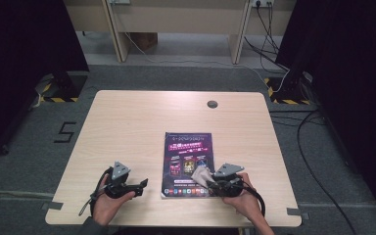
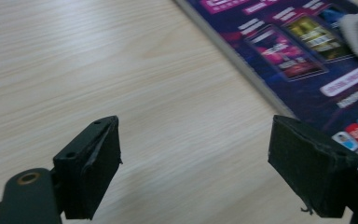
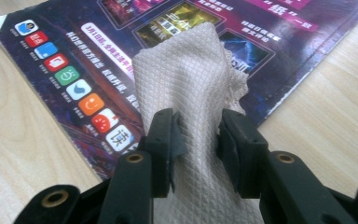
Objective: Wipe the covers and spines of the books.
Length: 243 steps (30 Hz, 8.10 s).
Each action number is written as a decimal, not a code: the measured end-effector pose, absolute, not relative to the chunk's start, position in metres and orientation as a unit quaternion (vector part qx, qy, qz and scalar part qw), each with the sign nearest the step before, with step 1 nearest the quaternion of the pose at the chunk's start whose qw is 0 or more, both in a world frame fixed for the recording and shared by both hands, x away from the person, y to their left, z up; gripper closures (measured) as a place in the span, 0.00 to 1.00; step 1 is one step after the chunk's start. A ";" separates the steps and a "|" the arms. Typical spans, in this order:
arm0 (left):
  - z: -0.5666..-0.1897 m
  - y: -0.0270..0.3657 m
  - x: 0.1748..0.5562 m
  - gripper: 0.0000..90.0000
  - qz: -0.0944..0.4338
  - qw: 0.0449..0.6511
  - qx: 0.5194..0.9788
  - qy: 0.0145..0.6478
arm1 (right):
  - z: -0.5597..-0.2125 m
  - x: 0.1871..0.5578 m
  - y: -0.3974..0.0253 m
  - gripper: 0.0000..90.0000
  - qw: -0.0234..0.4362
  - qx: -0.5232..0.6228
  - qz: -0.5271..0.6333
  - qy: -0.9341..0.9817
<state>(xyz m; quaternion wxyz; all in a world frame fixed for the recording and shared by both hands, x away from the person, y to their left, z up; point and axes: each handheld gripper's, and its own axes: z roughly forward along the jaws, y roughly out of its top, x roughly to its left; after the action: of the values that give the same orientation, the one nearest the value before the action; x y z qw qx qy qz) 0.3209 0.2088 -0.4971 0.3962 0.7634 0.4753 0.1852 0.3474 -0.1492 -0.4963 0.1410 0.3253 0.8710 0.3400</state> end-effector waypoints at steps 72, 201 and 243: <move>-0.515 0.158 0.313 0.16 0.190 0.367 0.814 0.408 | -0.500 0.498 -0.077 0.74 0.222 0.370 0.322 0.843; -0.512 0.156 0.312 0.17 0.189 0.356 0.823 0.401 | -0.491 0.476 -0.147 0.85 0.210 0.426 0.351 0.807; -0.512 0.156 0.311 0.18 0.193 0.356 0.823 0.398 | -0.499 0.503 -0.154 0.86 0.237 0.443 0.326 0.801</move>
<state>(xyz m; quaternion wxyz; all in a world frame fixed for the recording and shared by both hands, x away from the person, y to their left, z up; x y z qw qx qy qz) 0.3113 0.1556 -0.5123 0.3564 0.8231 0.3980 0.1926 0.5027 -0.1537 -0.4986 0.2374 0.4435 0.8005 0.3257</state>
